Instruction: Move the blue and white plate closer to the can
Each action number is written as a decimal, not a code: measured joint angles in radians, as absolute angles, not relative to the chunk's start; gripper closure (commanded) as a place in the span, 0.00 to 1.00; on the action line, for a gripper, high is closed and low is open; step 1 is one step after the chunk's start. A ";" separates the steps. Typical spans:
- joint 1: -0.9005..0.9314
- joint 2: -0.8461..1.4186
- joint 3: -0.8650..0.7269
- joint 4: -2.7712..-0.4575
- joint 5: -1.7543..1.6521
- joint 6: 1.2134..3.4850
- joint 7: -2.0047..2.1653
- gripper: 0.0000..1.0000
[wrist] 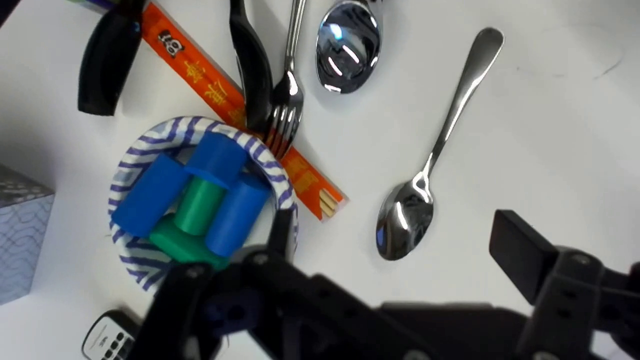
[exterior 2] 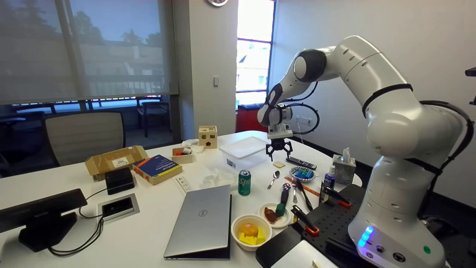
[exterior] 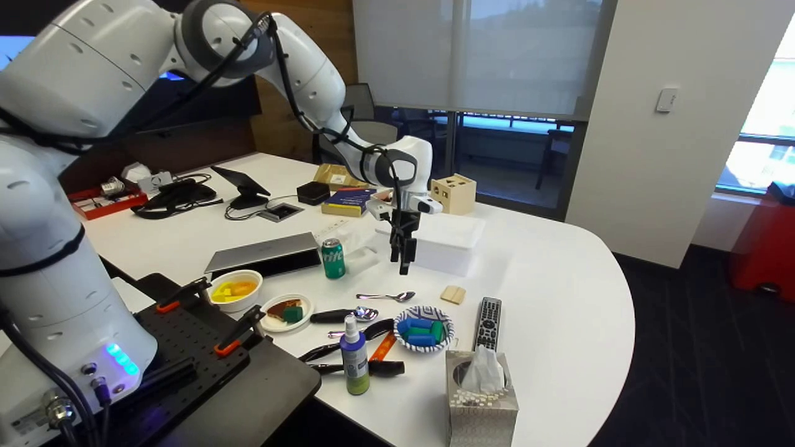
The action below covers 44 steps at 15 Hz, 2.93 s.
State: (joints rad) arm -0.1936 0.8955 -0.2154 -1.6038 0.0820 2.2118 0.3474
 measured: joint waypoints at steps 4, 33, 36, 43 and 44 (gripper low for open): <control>-0.201 0.990 -0.248 -1.481 0.082 2.140 0.442 0.00; -0.276 1.349 -0.276 -0.973 0.083 1.827 0.676 0.98; -0.267 1.365 -0.268 -0.915 0.080 1.812 0.675 0.98; -0.239 1.433 -0.249 -0.773 0.036 1.750 0.663 0.98; -0.233 1.446 -0.245 -0.751 0.024 1.740 0.654 0.98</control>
State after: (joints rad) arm -0.2328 1.4458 -0.2451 -0.7515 0.0244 1.7398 0.6538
